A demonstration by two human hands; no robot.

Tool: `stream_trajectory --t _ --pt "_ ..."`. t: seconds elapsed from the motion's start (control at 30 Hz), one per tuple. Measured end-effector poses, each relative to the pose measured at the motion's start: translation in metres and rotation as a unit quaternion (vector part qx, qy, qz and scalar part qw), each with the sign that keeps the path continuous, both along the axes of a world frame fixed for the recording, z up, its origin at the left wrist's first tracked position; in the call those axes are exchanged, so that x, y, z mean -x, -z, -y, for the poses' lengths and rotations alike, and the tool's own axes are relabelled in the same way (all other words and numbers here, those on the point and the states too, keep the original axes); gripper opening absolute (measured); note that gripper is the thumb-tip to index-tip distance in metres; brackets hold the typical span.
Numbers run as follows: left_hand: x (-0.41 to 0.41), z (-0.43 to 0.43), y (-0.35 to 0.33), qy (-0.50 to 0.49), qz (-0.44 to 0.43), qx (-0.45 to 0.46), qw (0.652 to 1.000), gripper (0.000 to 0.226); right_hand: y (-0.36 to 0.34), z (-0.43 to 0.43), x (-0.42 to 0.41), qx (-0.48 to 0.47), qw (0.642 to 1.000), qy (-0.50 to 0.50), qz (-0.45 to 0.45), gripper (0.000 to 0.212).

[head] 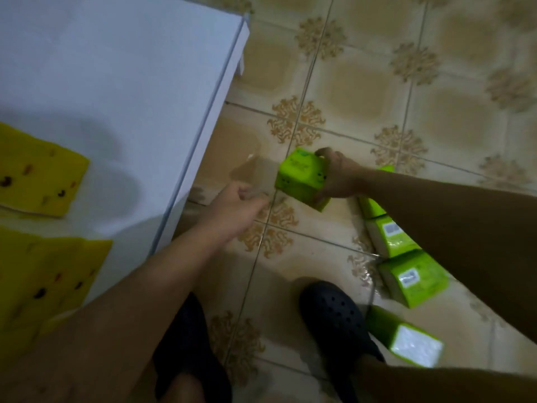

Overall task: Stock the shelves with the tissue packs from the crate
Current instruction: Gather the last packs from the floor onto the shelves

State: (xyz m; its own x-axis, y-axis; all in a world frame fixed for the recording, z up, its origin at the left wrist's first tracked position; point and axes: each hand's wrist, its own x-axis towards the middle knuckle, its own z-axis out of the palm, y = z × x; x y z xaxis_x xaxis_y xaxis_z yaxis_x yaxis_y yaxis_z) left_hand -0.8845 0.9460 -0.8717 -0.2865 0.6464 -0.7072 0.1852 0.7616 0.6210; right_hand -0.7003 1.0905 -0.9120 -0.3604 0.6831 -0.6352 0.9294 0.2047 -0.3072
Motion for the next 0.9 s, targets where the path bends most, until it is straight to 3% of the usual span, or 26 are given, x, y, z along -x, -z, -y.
stream_trajectory --t 0.1,0.2,0.3,0.33,0.43,0.53,0.67,0.77,0.9 --pt "-0.018 0.005 -0.053 -0.107 0.118 0.021 0.987 0.053 -0.078 0.012 -0.015 0.017 0.997 -0.059 -0.052 0.108" --pt "-0.038 0.019 -0.117 -0.123 0.206 0.023 0.971 0.05 -0.155 0.034 -0.026 0.001 0.99 -0.096 -0.101 0.109" --pt "-0.05 0.038 -0.178 -0.136 0.268 -0.009 0.954 0.085 -0.224 0.069 -0.036 -0.032 0.978 -0.139 -0.151 0.111" --pt "-0.054 0.046 -0.2 -0.14 0.275 -0.032 0.951 0.084 -0.246 0.082 -0.039 -0.048 0.972 -0.157 -0.166 0.112" --pt "-0.06 0.072 -0.267 -0.141 0.234 -0.121 0.954 0.052 -0.307 0.117 -0.049 -0.105 0.955 -0.17 -0.22 0.113" --pt "-0.062 0.102 -0.327 -0.167 0.21 -0.202 0.942 0.048 -0.358 0.151 -0.056 -0.149 0.933 -0.071 -0.321 0.108" --pt "-0.064 0.143 -0.396 -0.19 0.217 -0.31 0.906 0.05 -0.423 0.203 -0.058 -0.007 0.858 0.111 -0.501 0.082" --pt "-0.064 0.17 -0.437 -0.184 0.177 -0.375 0.891 0.054 -0.463 0.236 -0.046 0.084 0.817 0.133 -0.554 0.039" --pt "-0.048 0.209 -0.477 -0.199 0.122 -0.422 0.876 0.048 -0.504 0.269 -0.013 0.121 0.769 0.16 -0.607 0.026"
